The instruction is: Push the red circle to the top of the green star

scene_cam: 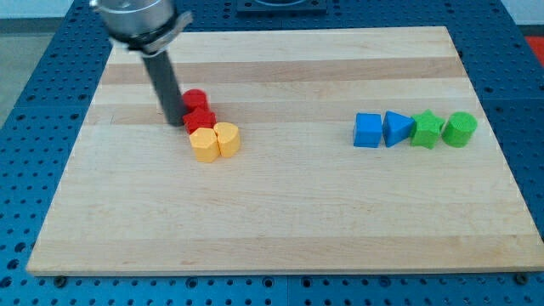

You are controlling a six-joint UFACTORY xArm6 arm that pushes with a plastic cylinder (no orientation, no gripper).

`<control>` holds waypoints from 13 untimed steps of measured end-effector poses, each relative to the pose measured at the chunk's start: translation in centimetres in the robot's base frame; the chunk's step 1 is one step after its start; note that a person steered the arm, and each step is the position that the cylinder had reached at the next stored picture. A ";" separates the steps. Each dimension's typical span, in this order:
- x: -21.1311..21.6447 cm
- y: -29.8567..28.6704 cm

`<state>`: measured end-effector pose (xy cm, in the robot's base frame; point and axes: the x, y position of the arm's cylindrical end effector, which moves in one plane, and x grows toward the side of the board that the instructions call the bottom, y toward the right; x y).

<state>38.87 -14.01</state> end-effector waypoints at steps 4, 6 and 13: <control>-5.7 1.1; -7.7 6.1; 0.8 12.0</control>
<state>39.69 -2.05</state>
